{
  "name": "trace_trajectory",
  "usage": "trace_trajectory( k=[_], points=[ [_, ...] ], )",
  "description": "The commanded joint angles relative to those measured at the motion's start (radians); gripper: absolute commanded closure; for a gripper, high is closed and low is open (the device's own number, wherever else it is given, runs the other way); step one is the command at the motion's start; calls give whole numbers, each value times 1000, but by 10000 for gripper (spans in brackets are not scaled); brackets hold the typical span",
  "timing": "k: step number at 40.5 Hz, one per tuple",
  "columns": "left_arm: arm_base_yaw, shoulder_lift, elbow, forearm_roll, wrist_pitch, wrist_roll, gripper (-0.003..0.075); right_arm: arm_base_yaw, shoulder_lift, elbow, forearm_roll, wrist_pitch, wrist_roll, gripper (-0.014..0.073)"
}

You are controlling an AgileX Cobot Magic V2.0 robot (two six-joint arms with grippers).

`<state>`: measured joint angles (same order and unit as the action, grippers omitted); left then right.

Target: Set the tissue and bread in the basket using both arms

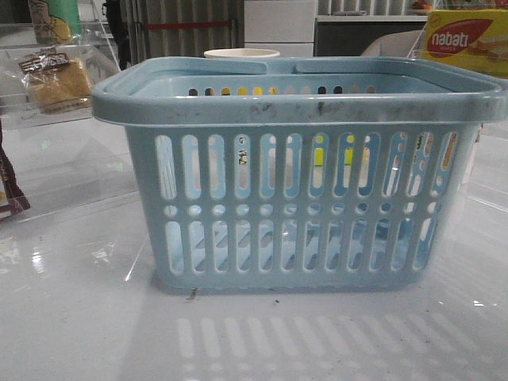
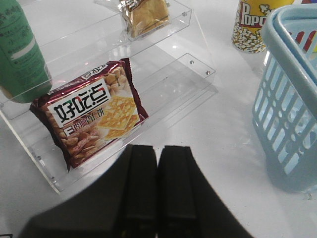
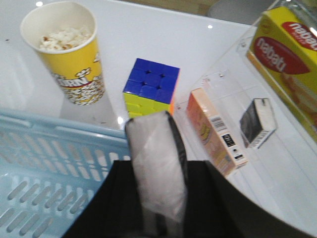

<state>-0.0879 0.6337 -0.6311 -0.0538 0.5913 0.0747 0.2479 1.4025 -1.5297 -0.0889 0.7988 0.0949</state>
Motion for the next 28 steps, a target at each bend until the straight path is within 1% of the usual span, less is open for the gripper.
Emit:
trace_trajectory(
  k=[1,6,10,16,21,24,26,28],
  points=[
    [-1,7,-33,-12,-84,-9,629,52,-42,-26,-6,-48,-5,422],
    [-1,7,-33,-12,-84,-9,629,123,-42,11,-3,-42,-5,422],
    [-1,7,-33,-12,-84,-9,629,158,-42,68,-1,-49,-5,422],
    [-1,7,-33,-12,-84,-9,629,163,-21,182,12,-82,-5,422],
    [-1,7,-33,-12,-84,-9,629,163,31,235,37,-137,-5,422],
    [-1,7,-33,-12,-84,-9,629,163,80,240,65,-173,-5,417],
    [-1,7,-33,-12,-84,-9,629,163,99,240,73,-186,-5,400],
    [-1,7,-33,-12,-84,-9,629,163,119,240,78,-197,-5,344]
  ],
)
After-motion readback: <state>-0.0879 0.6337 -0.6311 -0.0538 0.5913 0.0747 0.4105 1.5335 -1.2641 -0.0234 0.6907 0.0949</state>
